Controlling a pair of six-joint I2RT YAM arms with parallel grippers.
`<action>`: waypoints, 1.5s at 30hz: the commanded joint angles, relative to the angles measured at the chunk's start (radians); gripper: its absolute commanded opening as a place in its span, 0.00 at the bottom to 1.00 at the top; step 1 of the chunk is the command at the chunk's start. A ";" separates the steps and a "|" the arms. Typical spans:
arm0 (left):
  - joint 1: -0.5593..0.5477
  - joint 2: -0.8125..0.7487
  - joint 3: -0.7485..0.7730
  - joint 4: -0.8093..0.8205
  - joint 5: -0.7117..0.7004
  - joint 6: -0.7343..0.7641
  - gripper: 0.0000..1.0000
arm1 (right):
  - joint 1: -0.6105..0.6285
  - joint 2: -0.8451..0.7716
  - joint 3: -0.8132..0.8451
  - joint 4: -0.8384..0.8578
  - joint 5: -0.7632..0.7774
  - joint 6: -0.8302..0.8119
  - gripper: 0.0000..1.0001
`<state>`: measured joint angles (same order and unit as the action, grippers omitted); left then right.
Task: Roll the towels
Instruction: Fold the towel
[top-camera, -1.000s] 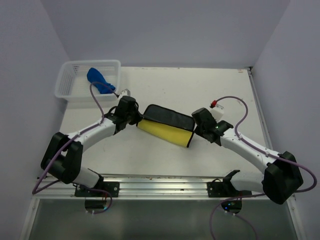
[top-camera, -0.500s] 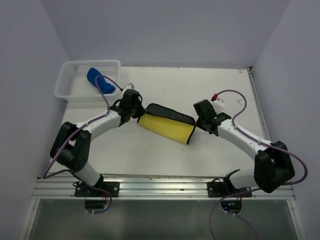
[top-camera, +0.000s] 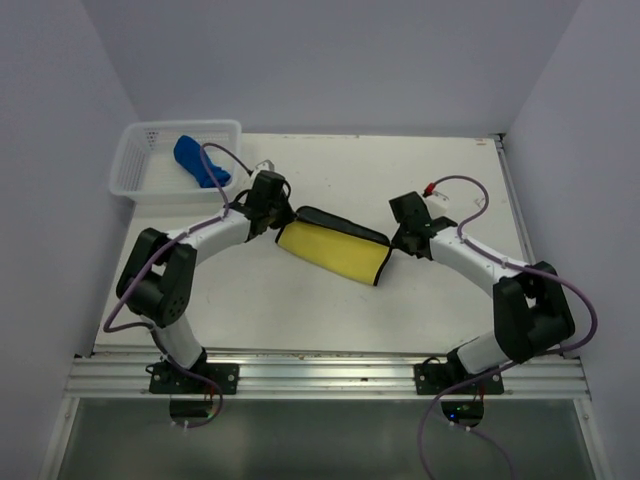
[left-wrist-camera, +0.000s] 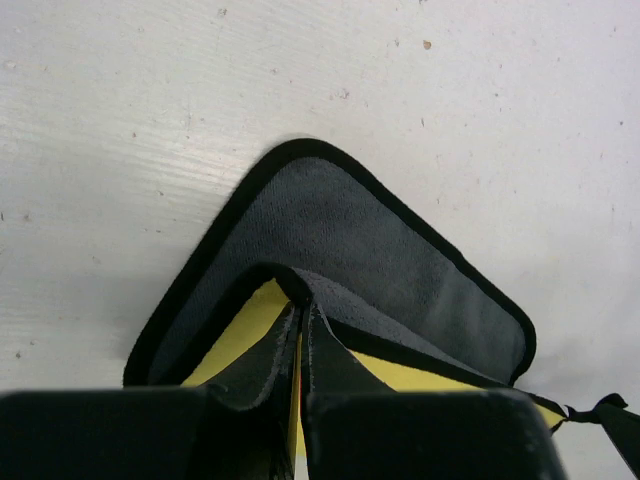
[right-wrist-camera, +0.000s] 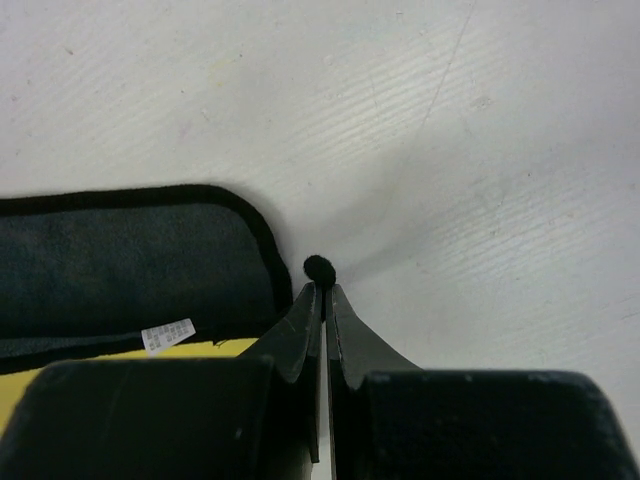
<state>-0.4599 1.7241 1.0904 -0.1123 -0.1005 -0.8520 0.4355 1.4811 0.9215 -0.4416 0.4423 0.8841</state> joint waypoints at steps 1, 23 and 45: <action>0.013 0.038 0.051 0.040 -0.004 0.019 0.03 | -0.021 0.025 0.049 0.030 -0.007 -0.024 0.00; 0.023 0.124 0.105 0.059 0.004 0.024 0.22 | -0.067 0.143 0.103 0.067 -0.036 -0.051 0.00; 0.023 -0.020 0.005 0.056 -0.059 0.071 0.43 | -0.093 0.211 0.188 0.057 -0.085 -0.071 0.00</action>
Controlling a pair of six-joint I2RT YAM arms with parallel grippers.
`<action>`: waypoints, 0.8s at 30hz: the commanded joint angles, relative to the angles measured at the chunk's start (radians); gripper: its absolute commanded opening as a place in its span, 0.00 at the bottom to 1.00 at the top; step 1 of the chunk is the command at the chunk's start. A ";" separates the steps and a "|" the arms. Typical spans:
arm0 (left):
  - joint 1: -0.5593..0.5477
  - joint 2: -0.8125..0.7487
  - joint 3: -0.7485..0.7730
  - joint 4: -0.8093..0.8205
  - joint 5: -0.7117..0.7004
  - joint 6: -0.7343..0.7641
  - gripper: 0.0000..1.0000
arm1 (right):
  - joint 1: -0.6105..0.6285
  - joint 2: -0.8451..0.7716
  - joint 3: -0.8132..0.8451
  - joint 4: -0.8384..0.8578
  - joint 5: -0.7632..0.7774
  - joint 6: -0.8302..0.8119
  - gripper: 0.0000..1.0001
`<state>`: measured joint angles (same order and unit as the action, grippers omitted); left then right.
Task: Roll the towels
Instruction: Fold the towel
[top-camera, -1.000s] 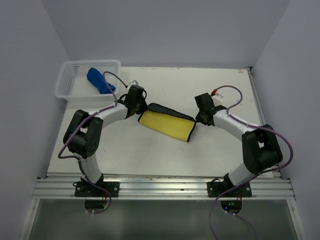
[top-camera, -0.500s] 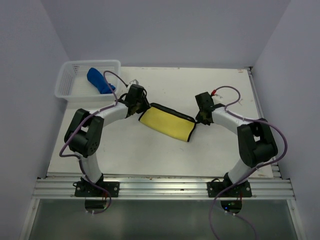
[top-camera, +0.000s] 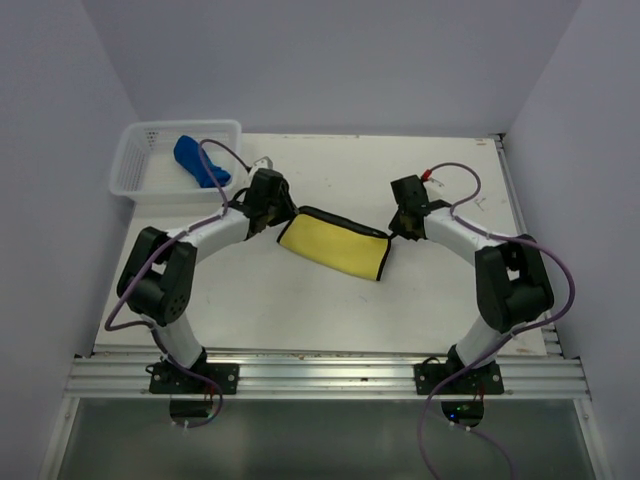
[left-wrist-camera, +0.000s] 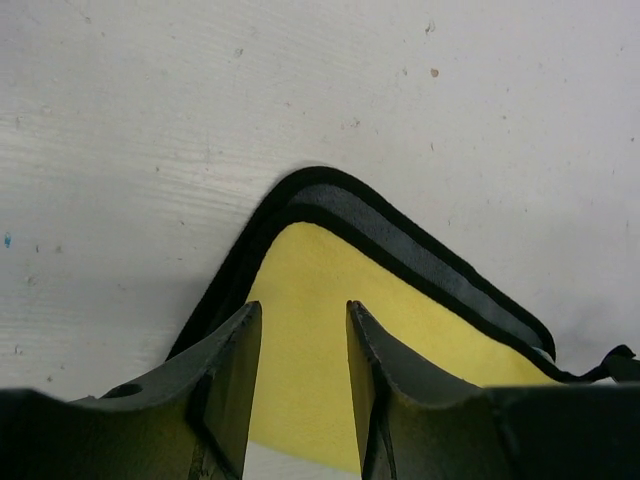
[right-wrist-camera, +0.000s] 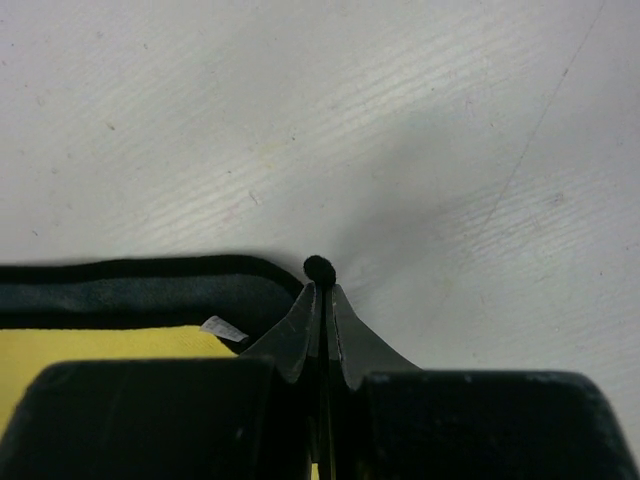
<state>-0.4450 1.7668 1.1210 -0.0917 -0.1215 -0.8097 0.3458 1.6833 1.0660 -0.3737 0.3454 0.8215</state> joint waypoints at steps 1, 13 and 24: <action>0.008 -0.067 -0.036 0.037 -0.038 0.030 0.43 | -0.004 0.006 0.042 -0.014 0.027 -0.008 0.00; 0.008 -0.107 -0.118 0.075 0.035 0.056 0.43 | -0.011 0.044 0.084 -0.063 0.059 -0.056 0.50; -0.014 -0.141 -0.207 0.151 0.056 0.130 0.25 | -0.011 -0.102 0.098 -0.154 -0.008 -0.130 0.54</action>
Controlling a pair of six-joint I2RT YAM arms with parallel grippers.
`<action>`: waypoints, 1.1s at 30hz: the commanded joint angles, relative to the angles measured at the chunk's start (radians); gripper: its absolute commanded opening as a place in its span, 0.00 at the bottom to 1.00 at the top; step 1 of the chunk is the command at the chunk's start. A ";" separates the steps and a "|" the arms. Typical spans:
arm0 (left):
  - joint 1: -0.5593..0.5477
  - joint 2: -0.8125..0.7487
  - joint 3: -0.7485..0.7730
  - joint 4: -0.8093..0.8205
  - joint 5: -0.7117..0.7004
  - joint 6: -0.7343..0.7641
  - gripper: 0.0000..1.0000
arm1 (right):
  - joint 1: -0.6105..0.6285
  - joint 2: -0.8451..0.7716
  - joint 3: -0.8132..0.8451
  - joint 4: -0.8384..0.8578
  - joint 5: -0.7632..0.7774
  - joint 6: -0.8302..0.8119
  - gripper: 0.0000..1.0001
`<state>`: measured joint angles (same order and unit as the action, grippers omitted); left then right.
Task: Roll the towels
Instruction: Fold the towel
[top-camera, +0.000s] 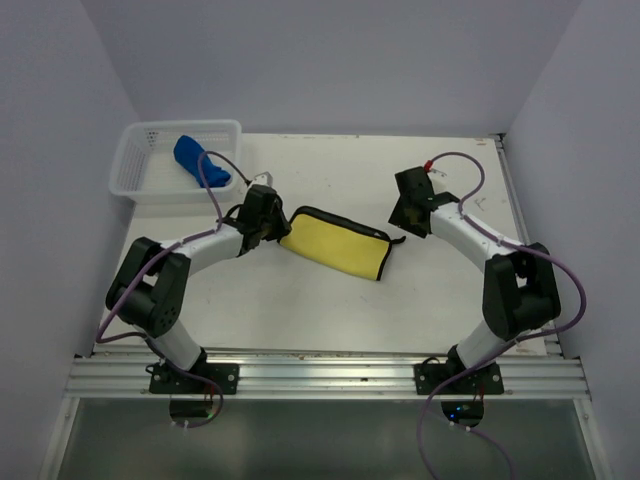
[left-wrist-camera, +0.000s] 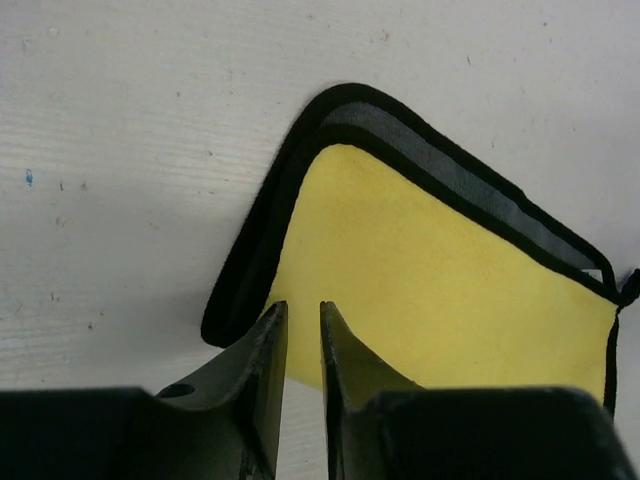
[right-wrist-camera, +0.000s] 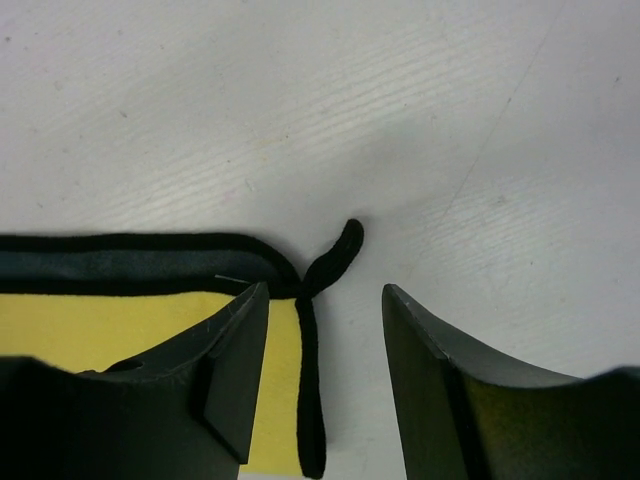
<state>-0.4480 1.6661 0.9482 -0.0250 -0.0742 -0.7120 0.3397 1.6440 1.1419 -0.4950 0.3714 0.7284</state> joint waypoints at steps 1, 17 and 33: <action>-0.012 -0.039 -0.054 0.097 0.017 0.036 0.21 | -0.005 -0.065 0.019 -0.042 -0.069 -0.041 0.52; -0.027 0.000 -0.189 0.142 -0.042 -0.013 0.03 | 0.266 -0.056 -0.028 0.051 -0.353 -0.052 0.17; -0.086 -0.157 -0.348 0.100 -0.139 -0.127 0.00 | 0.397 0.236 0.185 0.154 -0.391 0.002 0.13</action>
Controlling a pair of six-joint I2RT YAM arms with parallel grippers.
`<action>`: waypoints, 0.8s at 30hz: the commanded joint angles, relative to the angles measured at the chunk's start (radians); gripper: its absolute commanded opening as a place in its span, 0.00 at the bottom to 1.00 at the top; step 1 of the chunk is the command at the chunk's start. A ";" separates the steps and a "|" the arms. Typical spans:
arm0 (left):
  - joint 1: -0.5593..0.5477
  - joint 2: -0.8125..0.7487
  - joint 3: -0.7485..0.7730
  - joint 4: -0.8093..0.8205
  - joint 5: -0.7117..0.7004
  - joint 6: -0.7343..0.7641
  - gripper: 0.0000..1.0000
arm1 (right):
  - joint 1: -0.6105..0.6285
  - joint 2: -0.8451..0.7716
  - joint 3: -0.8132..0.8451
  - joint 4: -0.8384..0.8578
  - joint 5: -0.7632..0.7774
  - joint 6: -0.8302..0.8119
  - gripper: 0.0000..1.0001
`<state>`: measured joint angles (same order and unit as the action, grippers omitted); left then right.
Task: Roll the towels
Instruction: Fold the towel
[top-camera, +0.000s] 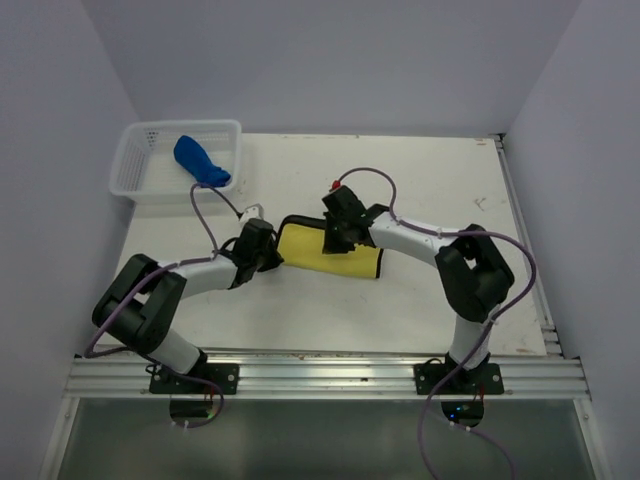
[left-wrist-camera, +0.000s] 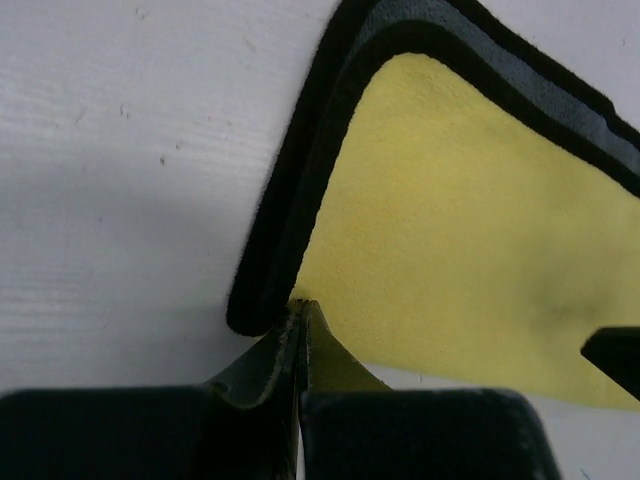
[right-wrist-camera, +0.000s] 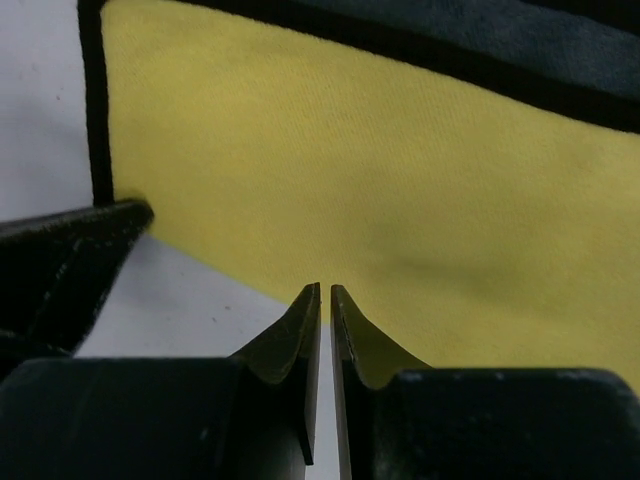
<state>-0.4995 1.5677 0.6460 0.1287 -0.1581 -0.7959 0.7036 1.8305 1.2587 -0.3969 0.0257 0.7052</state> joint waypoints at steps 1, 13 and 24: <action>-0.046 -0.070 -0.054 -0.069 -0.079 -0.052 0.00 | 0.051 0.093 0.085 0.056 -0.053 0.034 0.13; -0.136 -0.247 -0.180 -0.127 -0.142 -0.137 0.00 | 0.131 0.121 0.067 0.101 -0.096 0.085 0.14; -0.136 -0.242 -0.192 -0.163 -0.155 -0.134 0.00 | 0.116 -0.016 -0.131 0.078 -0.012 0.066 0.16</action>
<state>-0.6308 1.3163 0.4648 -0.0071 -0.2687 -0.9222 0.8303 1.8751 1.1542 -0.2916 -0.0334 0.7769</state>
